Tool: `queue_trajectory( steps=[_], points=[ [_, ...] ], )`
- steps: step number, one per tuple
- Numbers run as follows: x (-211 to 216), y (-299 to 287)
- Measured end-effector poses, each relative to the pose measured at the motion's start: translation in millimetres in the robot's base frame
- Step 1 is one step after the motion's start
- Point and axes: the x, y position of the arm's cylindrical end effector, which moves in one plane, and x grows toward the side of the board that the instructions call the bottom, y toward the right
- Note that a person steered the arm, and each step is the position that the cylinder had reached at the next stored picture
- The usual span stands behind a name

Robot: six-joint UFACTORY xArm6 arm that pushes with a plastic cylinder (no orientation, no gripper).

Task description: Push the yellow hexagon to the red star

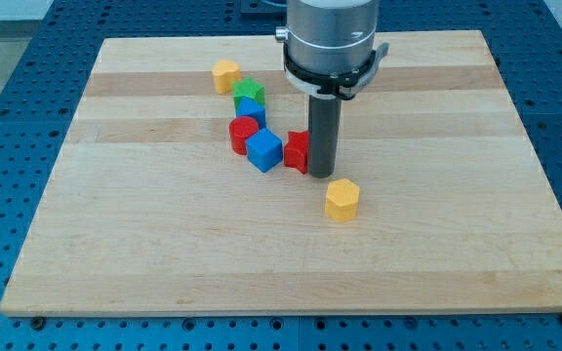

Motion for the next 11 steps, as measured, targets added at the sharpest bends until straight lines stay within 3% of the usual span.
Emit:
queue_trajectory(
  steps=[2, 4, 5, 6, 7, 8, 11],
  points=[
    [0.0, -1.2],
    [-0.6, 62.7],
    [18.6, 91.0],
    [68.3, 92.7],
    [113.1, 72.9],
    [122.4, 32.8],
    [60.6, 17.6]
  ],
)
